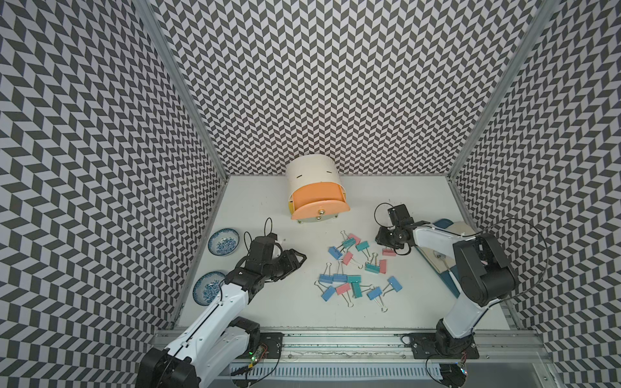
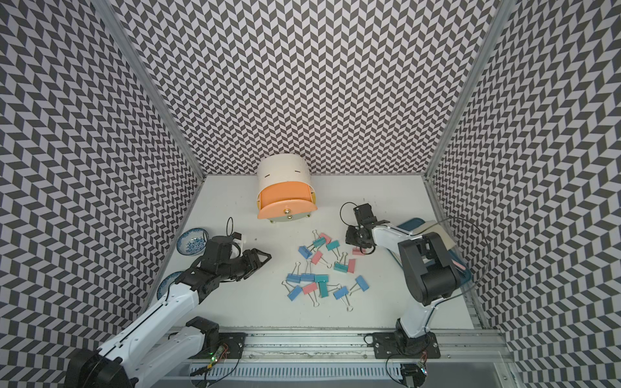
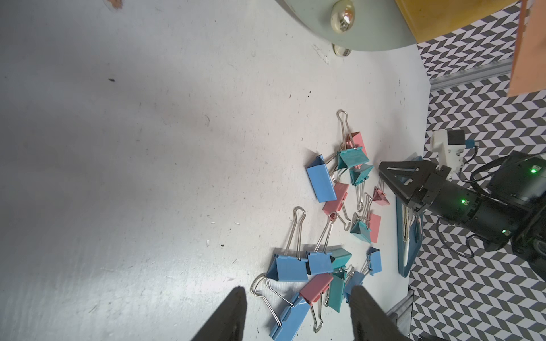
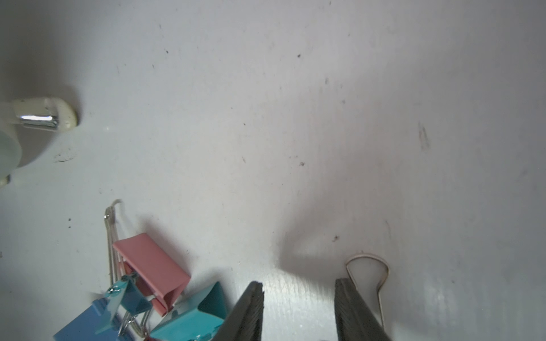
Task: Put the binder clips in the drawer according to color
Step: Move the binder clip to the center of the board.
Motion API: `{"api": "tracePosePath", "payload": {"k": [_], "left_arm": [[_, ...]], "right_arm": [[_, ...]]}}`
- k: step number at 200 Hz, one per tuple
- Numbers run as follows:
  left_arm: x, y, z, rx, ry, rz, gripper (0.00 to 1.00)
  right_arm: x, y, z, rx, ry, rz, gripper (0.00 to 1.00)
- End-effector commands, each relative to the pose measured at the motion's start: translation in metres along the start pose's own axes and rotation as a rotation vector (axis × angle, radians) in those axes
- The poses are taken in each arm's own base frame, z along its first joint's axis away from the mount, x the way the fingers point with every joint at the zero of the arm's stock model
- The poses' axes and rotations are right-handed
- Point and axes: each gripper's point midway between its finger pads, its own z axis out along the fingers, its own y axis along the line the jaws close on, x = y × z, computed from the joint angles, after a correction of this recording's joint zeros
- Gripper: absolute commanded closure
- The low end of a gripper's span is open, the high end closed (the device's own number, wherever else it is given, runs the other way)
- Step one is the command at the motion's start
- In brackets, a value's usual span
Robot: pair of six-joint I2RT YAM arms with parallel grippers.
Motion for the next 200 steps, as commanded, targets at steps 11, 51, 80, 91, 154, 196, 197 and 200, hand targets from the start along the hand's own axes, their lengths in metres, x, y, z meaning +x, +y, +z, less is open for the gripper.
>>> {"api": "tracePosePath", "payload": {"k": [11, 51, 80, 91, 154, 196, 197, 200], "left_arm": [[-0.008, -0.013, -0.005, 0.021, -0.023, 0.038, 0.4], [-0.013, -0.02, -0.006, 0.037, -0.031, 0.046, 0.4], [-0.014, -0.023, -0.007, 0.052, -0.036, 0.05, 0.4], [-0.014, -0.024, -0.007, 0.055, -0.039, 0.05, 0.4], [-0.01, -0.022, -0.008, 0.066, -0.037, 0.06, 0.39], [-0.011, -0.024, -0.009, 0.069, -0.038, 0.073, 0.38], [-0.011, -0.024, -0.009, 0.069, -0.038, 0.073, 0.38], [-0.011, -0.024, -0.009, 0.069, -0.039, 0.073, 0.38]], "right_arm": [[-0.009, 0.001, -0.016, 0.024, -0.03, -0.05, 0.5], [-0.018, 0.004, -0.054, 0.051, -0.09, -0.074, 0.36], [-0.002, -0.013, -0.067, 0.103, -0.086, -0.035, 0.25], [0.008, -0.018, -0.066, 0.11, -0.069, -0.012, 0.24], [0.032, -0.028, -0.049, 0.134, -0.019, 0.059, 0.22], [0.033, -0.028, -0.041, 0.153, -0.006, 0.051, 0.22], [0.033, -0.028, -0.041, 0.154, -0.006, 0.053, 0.22], [0.034, -0.028, -0.041, 0.155, -0.005, 0.055, 0.22]]}}
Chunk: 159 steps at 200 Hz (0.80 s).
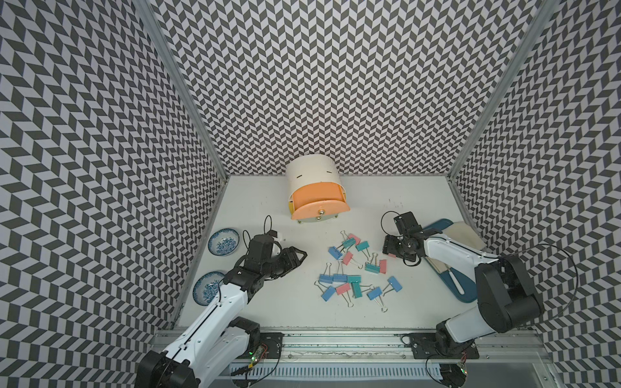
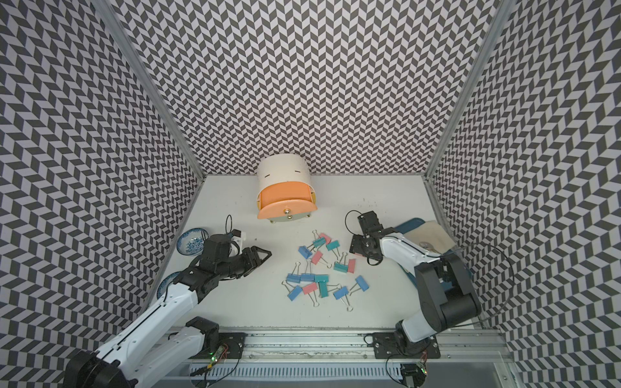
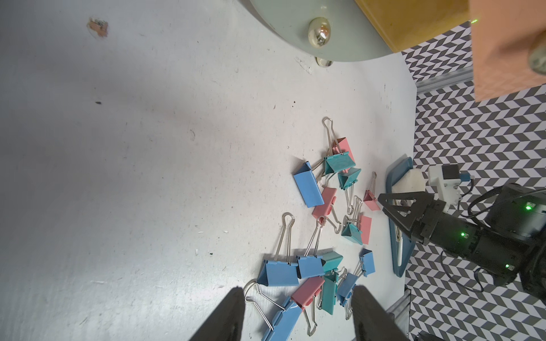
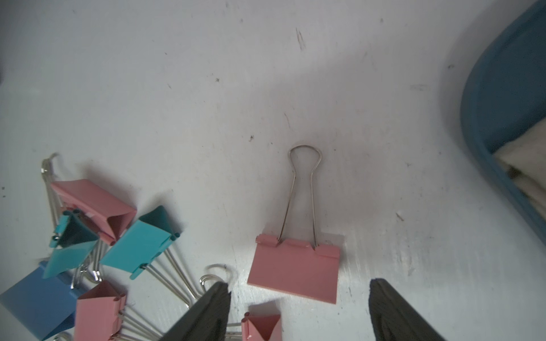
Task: Put the binder clips in the drawer according to color
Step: Move the binder clip to the center of the board, then pick up the binder clip at the center of the board.
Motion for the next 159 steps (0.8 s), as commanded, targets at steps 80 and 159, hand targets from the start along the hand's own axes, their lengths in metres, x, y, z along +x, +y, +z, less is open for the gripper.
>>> {"api": "tracePosePath", "payload": {"k": [80, 159], "left_arm": [[-0.005, -0.013, -0.004, 0.043, -0.022, 0.044, 0.38], [-0.007, -0.015, -0.008, 0.045, -0.037, 0.037, 0.38]], "right_arm": [[-0.001, 0.005, 0.015, 0.049, -0.009, -0.009, 0.3], [0.001, 0.004, 0.016, 0.07, -0.005, -0.027, 0.44]]}}
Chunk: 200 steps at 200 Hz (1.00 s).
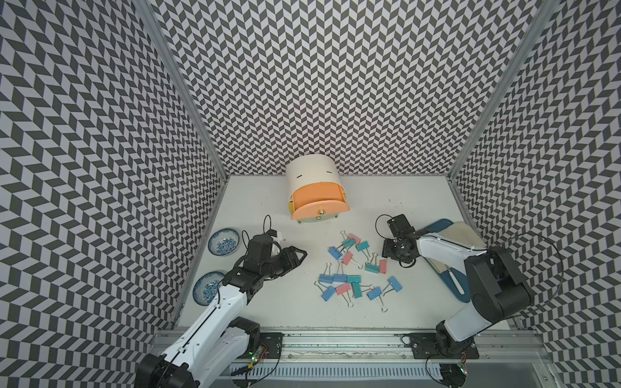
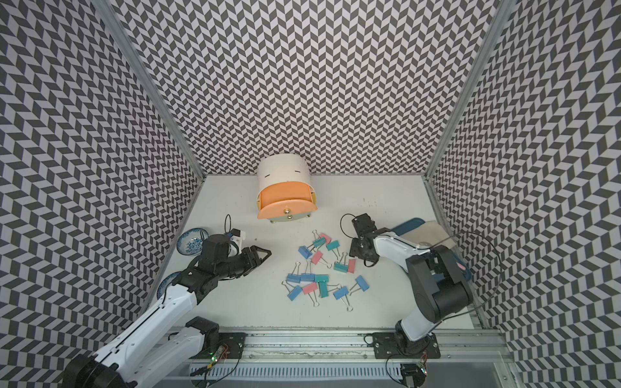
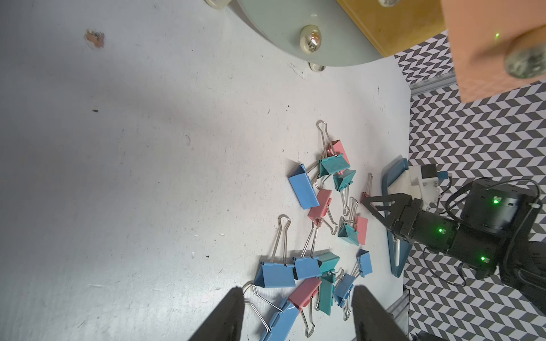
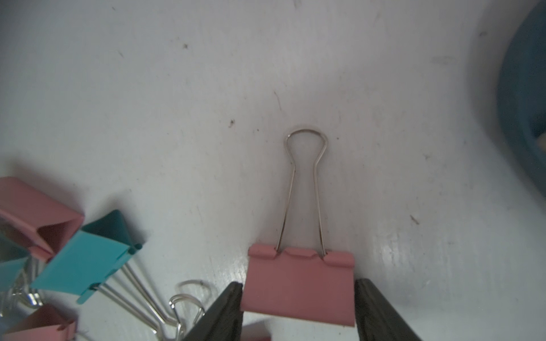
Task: Put the binder clips in the drawer according to color
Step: Pick up the binder clip at the center of the board.
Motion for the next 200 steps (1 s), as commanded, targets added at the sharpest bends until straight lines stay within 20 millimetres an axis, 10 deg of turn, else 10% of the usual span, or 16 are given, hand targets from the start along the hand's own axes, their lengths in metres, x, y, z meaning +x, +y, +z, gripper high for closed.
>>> {"api": "tracePosePath", "payload": {"k": [1, 98, 200], "left_arm": [[-0.005, -0.01, -0.004, 0.028, -0.023, 0.025, 0.38], [-0.036, -0.041, -0.027, 0.017, -0.106, 0.083, 0.38], [-0.099, -0.115, -0.065, 0.117, -0.197, 0.169, 0.38]], "right_arm": [[-0.009, 0.005, -0.002, 0.003, -0.028, -0.007, 0.44], [-0.062, 0.035, -0.09, -0.115, -0.232, -0.058, 0.58], [-0.143, 0.151, -0.218, -0.518, -0.39, -0.199, 0.59]]}}
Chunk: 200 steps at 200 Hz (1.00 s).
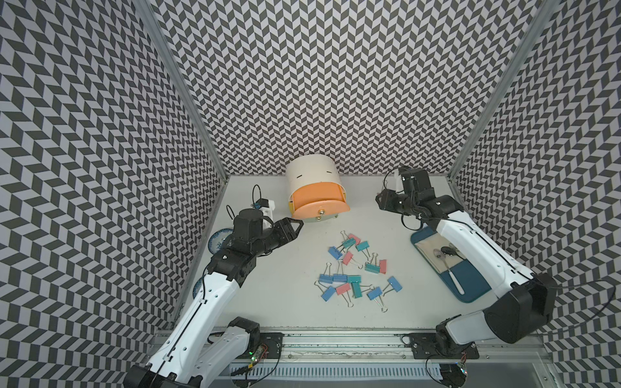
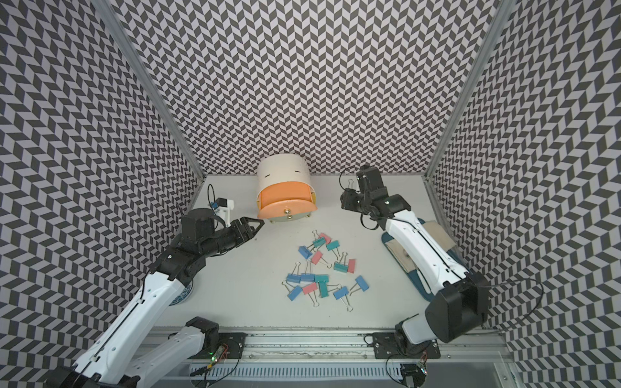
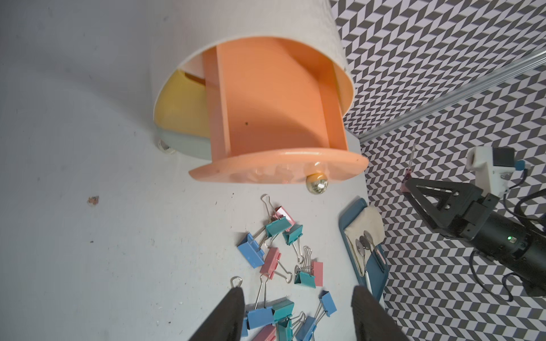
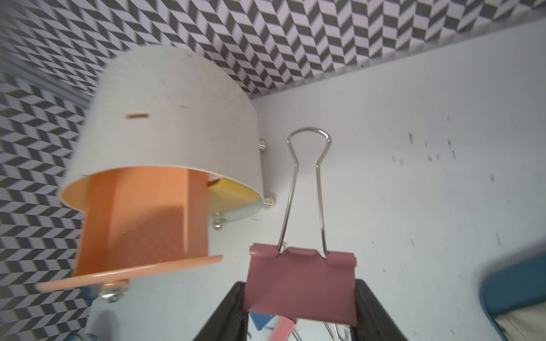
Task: Put the binder clips in the drawer according to color
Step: Pick up the binder clip at the center of the board, then place the binder clip in the drawer.
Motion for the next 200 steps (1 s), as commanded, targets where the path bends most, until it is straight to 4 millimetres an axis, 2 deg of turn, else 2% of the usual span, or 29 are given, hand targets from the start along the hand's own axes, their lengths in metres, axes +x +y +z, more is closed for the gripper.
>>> {"api": "tracePosePath", "payload": {"k": [1, 37, 70, 114, 139, 200], "left_arm": [[-0.016, -0.016, -0.002, 0.045, 0.002, 0.031, 0.38], [-0.039, -0.04, 0.004, 0.123, -0.001, 0.04, 0.38], [-0.053, -0.057, 0.013, 0.194, 0.008, 0.037, 0.37], [-0.064, -0.065, 0.015, 0.212, -0.008, 0.039, 0.37], [-0.066, -0.062, 0.012, 0.205, -0.016, 0.035, 0.37], [-0.064, -0.05, 0.004, 0.187, -0.03, 0.021, 0.37]], "right_arm": [[-0.009, 0.036, 0.004, -0.121, 0.025, -0.041, 0.59], [-0.024, 0.084, 0.009, -0.249, 0.031, -0.074, 0.59], [-0.017, 0.126, 0.023, -0.33, 0.066, -0.12, 0.59], [-0.011, 0.164, 0.04, -0.382, 0.068, -0.169, 0.58], [-0.007, 0.172, 0.05, -0.372, 0.072, -0.2, 0.57], [0.001, 0.168, 0.068, -0.33, 0.087, -0.226, 0.55]]}}
